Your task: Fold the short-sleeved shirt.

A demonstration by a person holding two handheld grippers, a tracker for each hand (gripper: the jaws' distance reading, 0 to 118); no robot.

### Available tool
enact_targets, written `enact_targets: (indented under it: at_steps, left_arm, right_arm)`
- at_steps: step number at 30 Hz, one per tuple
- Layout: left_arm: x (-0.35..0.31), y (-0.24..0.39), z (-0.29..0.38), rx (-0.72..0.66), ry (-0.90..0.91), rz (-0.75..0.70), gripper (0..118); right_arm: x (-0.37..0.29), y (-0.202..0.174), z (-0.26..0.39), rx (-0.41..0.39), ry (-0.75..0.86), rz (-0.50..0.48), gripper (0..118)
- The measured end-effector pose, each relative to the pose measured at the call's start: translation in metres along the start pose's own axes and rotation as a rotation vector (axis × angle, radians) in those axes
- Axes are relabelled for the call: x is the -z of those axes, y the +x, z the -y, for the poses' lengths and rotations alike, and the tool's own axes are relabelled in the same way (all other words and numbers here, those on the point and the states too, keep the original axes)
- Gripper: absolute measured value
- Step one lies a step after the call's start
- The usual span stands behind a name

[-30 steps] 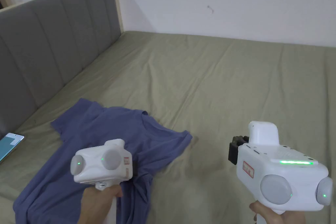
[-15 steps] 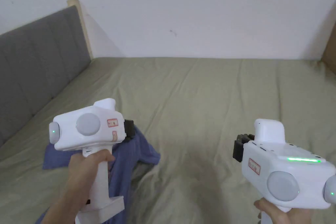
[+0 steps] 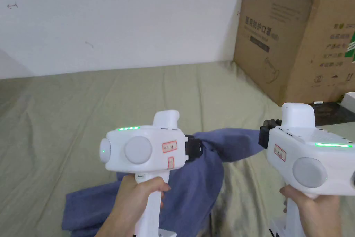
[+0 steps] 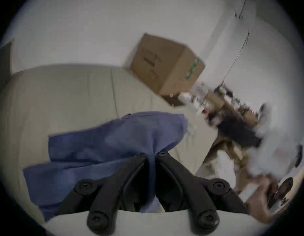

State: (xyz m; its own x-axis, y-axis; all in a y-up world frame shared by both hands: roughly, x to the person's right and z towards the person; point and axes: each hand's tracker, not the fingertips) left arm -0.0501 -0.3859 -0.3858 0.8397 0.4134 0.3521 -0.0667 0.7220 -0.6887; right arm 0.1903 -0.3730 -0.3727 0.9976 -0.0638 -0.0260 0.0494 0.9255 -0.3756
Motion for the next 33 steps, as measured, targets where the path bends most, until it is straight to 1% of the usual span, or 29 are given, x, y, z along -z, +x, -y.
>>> enact_targets:
  at_steps: [1,2,3,5,7,8,9,10,11,12,13,14,16,17,18,20,21,22,24,25,26,29,30,31,32,33]
  left_arm:
    - [0.02,0.001,0.017,0.035,-0.046,-0.058,4]
    - [0.04,-0.023,0.031,0.052,-0.121,-0.107,4]
    - [0.055,-0.031,0.044,0.072,-0.187,-0.13,4]
    - [0.077,-0.048,0.072,0.037,-0.287,-0.177,4]
    - [0.086,-0.071,0.09,-0.036,-0.306,-0.192,6]
    - [0.084,-0.078,0.094,-0.059,-0.308,-0.189,14]
    - [0.082,-0.082,0.096,-0.07,-0.299,-0.191,32]
    - [0.074,-0.086,0.094,-0.091,-0.302,-0.166,71]
    - [0.068,-0.09,0.092,-0.093,-0.311,-0.143,100]
    - [0.061,-0.093,0.089,-0.084,-0.304,-0.14,117]
    - [0.049,-0.096,0.085,-0.074,-0.278,-0.143,117]
    - [0.04,-0.105,0.075,-0.066,-0.216,-0.149,112]
    - [0.011,-0.12,0.063,-0.084,-0.181,-0.17,110]
    - [-0.007,-0.13,0.06,-0.098,-0.135,-0.183,106]
    - [-0.027,-0.136,0.063,-0.103,-0.094,-0.18,92]
    - [-0.063,-0.165,0.071,-0.157,-0.054,-0.218,1]
    - [-0.071,-0.178,0.078,-0.181,-0.054,-0.28,0]
    - [-0.082,-0.189,0.087,-0.179,-0.048,-0.384,0]
    - [-0.091,-0.218,0.103,-0.197,-0.11,-0.43,0]
    - [-0.095,-0.232,0.109,-0.247,-0.122,-0.446,0]
    - [-0.099,-0.242,0.114,-0.275,-0.106,-0.448,0]
    - [-0.102,-0.27,0.106,-0.303,-0.08,-0.5,1]
    - [-0.103,-0.266,0.1,-0.299,-0.083,-0.506,13]
    - [-0.1,-0.274,0.092,-0.302,-0.092,-0.526,48]
    - [-0.094,-0.284,0.084,-0.303,-0.106,-0.53,78]
    - [-0.089,-0.292,0.078,-0.305,-0.11,-0.54,93]
  right_arm:
    - [0.001,0.006,0.003,0.019,-0.018,0.01,0]
    - [0.001,0.01,0.008,0.039,-0.029,0.013,0]
    - [0.002,0.013,0.013,0.047,-0.043,0.008,0]
    - [0.005,0.014,0.024,0.042,-0.076,0.014,0]
    - [0.009,0.012,0.033,0.004,-0.118,0.017,0]
    - [0.011,0.009,0.038,-0.004,-0.126,0.017,0]
    - [0.014,0.007,0.04,-0.008,-0.136,0.014,0]
    - [0.017,0.005,0.041,-0.006,-0.146,0.01,0]
    - [0.019,0.001,0.042,0.001,-0.152,0.007,0]
    - [0.02,-0.003,0.041,0.009,-0.156,0.001,0]
    - [0.021,-0.007,0.041,0.018,-0.156,-0.025,0]
    - [0.022,-0.013,0.04,0.021,-0.15,-0.051,0]
    - [0.024,-0.027,0.037,-0.004,-0.148,-0.081,0]
    - [0.025,-0.035,0.036,-0.02,-0.15,-0.095,0]
    - [0.027,-0.042,0.036,-0.03,-0.149,-0.113,0]
    - [0.031,-0.056,0.039,-0.051,-0.161,-0.149,0]
    - [0.034,-0.062,0.042,-0.057,-0.166,-0.147,0]
    - [0.037,-0.07,0.046,-0.066,-0.172,-0.148,0]
    - [0.043,-0.082,0.056,-0.076,-0.186,-0.164,0]
    - [0.048,-0.087,0.06,-0.08,-0.204,-0.181,0]
    - [0.053,-0.093,0.063,-0.09,-0.227,-0.197,0]
    - [0.068,-0.108,0.069,-0.118,-0.251,-0.2,0]
    - [0.074,-0.112,0.07,-0.122,-0.257,-0.203,0]
    - [0.079,-0.115,0.069,-0.122,-0.264,-0.207,0]
    - [0.084,-0.117,0.069,-0.122,-0.269,-0.211,0]
    - [0.088,-0.119,0.068,-0.122,-0.273,-0.214,0]
